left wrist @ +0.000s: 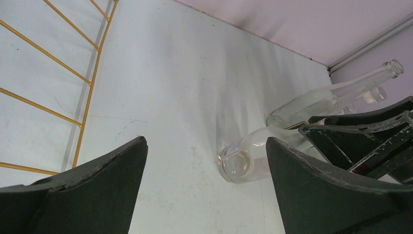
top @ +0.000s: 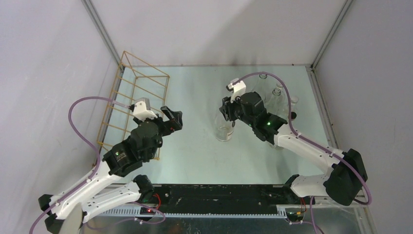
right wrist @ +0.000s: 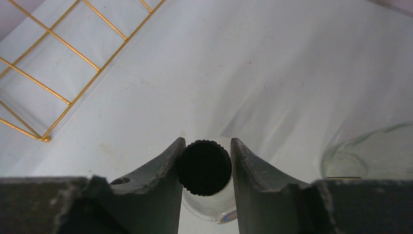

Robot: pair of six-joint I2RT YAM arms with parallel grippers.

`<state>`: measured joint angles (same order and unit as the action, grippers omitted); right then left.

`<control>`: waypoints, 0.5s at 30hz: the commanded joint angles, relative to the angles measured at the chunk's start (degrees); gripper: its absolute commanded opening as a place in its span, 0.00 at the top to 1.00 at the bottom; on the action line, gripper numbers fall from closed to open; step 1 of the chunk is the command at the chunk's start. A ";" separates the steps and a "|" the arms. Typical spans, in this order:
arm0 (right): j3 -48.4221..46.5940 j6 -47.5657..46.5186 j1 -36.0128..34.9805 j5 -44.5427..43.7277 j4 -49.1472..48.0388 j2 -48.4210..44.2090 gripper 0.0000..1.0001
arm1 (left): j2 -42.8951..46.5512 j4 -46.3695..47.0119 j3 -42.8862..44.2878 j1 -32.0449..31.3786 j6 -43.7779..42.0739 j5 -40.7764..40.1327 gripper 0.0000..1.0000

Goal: Take the wine bottle off the wine rack

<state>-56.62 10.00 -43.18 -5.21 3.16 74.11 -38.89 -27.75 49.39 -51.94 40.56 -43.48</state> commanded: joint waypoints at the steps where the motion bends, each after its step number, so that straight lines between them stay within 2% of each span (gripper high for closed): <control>1: -3.27 -3.10 -0.05 -1.79 -0.81 0.18 0.67 | 0.82 0.54 -0.48 0.44 1.68 -1.86 0.01; 8: -3.27 -6.54 0.00 -6.78 0.10 -2.08 0.90 | 0.66 0.52 -0.78 0.42 2.23 -1.82 0.01; 15: -3.25 -9.81 1.53 -13.71 1.21 -3.28 0.96 | 0.23 1.16 -1.44 0.42 2.82 -1.78 0.01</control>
<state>-57.17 4.49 -43.18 -11.35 5.63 73.28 -38.59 -27.77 48.31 -51.94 42.02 -43.62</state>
